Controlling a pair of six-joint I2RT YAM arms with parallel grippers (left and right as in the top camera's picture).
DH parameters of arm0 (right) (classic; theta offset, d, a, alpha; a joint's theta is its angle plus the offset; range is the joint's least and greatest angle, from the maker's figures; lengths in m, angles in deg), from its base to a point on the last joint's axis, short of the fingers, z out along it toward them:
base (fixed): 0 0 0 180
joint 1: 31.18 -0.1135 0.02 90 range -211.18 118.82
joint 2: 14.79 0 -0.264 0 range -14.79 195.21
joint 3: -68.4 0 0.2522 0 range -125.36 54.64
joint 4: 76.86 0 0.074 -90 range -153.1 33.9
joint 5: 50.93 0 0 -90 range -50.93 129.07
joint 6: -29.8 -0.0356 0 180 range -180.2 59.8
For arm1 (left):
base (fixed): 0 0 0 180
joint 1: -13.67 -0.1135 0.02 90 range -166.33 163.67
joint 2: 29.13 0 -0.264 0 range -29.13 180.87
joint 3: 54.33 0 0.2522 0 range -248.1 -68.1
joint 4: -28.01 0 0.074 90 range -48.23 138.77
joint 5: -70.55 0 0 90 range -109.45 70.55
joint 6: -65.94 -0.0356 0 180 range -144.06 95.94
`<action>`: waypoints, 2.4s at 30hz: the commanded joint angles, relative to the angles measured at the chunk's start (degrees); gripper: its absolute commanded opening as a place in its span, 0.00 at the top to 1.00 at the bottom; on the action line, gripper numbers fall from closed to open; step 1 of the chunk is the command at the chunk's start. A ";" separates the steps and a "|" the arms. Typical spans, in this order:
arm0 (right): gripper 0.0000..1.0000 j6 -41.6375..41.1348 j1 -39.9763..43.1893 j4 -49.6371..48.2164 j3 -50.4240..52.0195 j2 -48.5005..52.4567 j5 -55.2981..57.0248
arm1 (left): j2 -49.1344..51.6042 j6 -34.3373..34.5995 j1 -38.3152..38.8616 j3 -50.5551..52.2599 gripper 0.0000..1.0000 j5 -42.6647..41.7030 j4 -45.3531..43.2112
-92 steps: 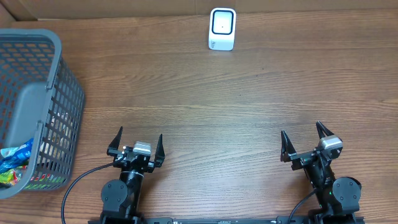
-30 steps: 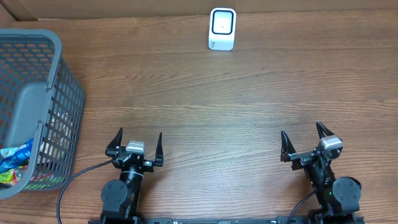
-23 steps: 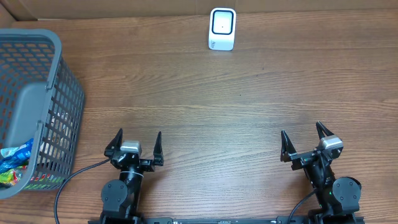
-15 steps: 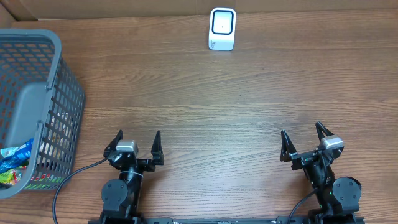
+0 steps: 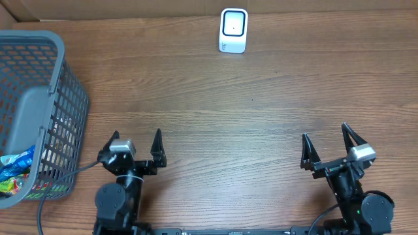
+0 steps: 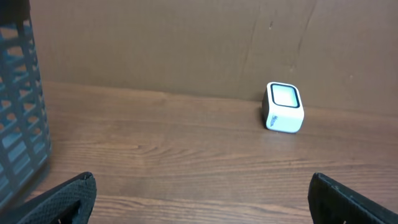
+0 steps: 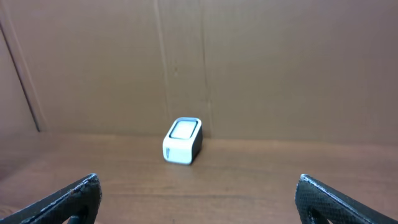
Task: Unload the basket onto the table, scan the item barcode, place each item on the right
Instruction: 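Reach the left gripper into the grey basket toward the snack packets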
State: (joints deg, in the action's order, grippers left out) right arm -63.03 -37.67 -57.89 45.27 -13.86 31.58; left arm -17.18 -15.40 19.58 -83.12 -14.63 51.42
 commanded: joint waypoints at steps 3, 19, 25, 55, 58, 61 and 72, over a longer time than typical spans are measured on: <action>0.00 -0.33 -0.24 0.15 -5.51 2.40 -0.24 | 8.92 0.33 0.09 -9.22 0.00 0.70 0.59; 0.00 3.34 -0.26 19.30 -36.79 31.76 -0.26 | 42.40 -4.72 0.04 -51.91 0.00 -4.57 26.86; 0.00 6.14 -0.24 33.44 -53.75 46.75 -0.20 | 57.75 -6.40 -1.79 -76.28 0.00 -11.15 44.76; 0.00 1.09 -0.26 52.39 -70.53 73.72 -8.07 | 74.69 12.04 -39.19 -103.60 0.09 -7.67 72.89; 0.00 1.09 -0.26 52.43 -70.53 73.72 -8.07 | 75.49 15.56 -44.61 -102.79 0.01 -2.27 75.89; 0.00 1.09 -0.26 52.46 -70.53 73.72 -8.07 | 76.85 17.33 -48.17 -101.18 0.00 -1.20 77.40; 0.00 1.09 -0.26 52.81 -70.53 73.72 -8.07 | 84.02 20.55 -54.31 -91.54 0.00 -0.11 74.77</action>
State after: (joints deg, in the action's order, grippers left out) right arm -61.72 -37.67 -5.00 -23.58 60.01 24.00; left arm 65.48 3.18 -34.08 -176.82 -16.25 126.98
